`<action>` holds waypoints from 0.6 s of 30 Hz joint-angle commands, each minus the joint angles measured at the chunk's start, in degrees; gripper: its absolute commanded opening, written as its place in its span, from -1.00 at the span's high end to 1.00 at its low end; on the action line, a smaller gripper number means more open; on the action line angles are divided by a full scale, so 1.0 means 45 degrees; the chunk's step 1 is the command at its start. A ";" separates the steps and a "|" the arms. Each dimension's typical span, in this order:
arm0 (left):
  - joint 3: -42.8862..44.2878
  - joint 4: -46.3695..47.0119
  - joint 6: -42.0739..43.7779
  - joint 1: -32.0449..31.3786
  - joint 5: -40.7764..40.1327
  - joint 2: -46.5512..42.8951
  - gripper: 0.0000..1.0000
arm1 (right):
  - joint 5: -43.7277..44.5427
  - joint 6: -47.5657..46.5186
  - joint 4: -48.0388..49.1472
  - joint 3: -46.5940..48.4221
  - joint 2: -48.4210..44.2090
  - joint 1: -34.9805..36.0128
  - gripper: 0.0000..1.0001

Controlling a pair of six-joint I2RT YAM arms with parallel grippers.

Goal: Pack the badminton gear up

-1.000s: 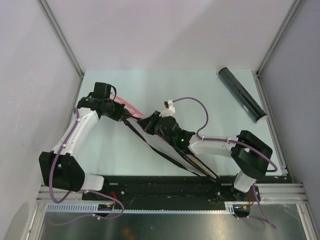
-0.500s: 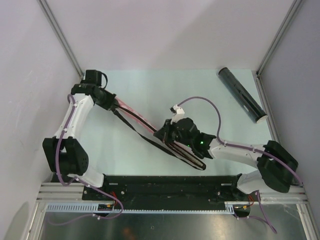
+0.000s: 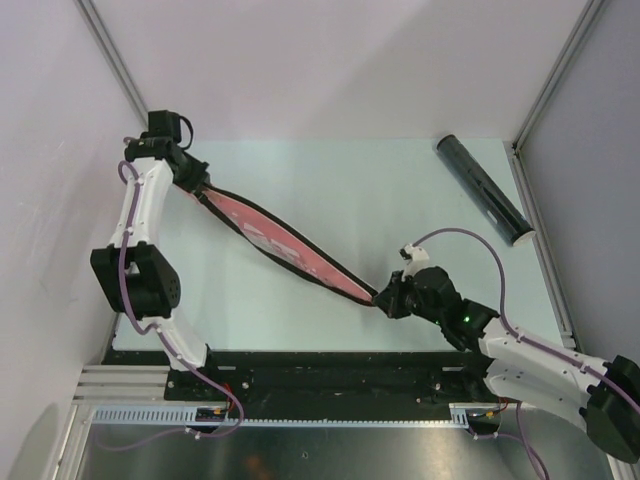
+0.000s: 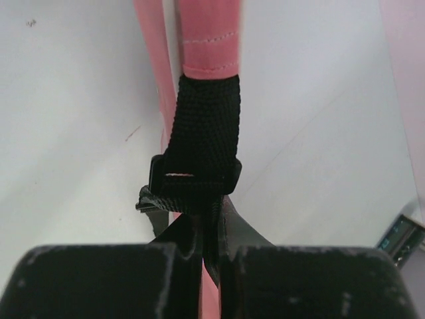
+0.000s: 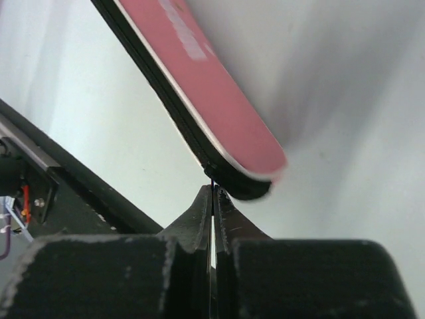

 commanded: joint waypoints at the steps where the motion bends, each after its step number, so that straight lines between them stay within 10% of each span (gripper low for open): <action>1: 0.1389 0.1482 0.0380 0.0622 -0.1822 0.0641 0.99 | 0.0026 0.0084 -0.0566 -0.1007 -0.0680 -0.0658 1.00; 13: 0.1802 0.1463 0.0535 0.1170 -0.0458 0.1561 0.99 | -0.0087 0.0966 -0.0154 -0.2146 -0.0485 -0.1227 1.00; 18: 0.1159 0.1560 0.1783 0.0664 0.1413 0.1347 0.99 | -0.1107 -0.1062 -0.0779 -0.0079 -0.1070 -0.0954 -0.17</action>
